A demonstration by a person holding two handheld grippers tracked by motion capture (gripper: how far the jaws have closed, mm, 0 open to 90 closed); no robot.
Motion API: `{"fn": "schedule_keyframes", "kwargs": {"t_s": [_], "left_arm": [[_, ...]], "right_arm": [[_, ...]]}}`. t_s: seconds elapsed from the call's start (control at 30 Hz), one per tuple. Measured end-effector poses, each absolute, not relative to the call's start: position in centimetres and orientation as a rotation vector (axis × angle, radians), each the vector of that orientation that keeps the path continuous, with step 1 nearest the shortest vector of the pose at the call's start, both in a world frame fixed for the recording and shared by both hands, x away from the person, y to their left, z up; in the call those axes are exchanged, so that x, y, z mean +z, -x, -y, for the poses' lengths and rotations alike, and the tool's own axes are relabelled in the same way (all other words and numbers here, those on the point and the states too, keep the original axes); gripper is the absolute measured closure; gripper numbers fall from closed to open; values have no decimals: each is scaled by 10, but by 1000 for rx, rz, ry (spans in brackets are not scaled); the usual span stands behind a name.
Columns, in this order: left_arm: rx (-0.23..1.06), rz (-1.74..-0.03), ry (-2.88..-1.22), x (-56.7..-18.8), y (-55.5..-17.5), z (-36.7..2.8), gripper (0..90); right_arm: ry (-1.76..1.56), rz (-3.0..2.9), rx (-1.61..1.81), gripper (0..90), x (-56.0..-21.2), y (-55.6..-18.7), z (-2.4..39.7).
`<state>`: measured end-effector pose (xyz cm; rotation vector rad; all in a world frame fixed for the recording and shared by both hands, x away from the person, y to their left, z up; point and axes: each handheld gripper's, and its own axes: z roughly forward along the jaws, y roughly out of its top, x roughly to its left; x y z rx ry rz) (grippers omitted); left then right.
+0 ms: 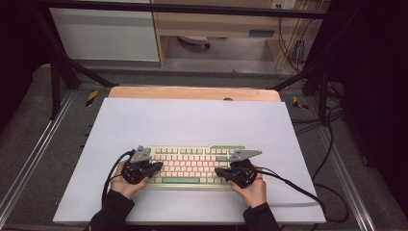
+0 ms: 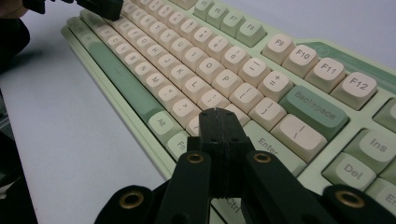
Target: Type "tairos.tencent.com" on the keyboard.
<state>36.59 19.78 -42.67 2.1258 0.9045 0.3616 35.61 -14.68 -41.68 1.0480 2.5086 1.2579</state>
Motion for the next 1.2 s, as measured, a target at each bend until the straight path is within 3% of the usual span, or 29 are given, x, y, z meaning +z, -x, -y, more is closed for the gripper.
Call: {"fn": "schedule_keyframes", "kwargs": {"t_s": [1.2], "left_arm": [[375, -886, -2112, -426, -362, -200, 899]], "right_arm": [[-1050, -2503, 1258, 900, -418, -355, 149]]}}
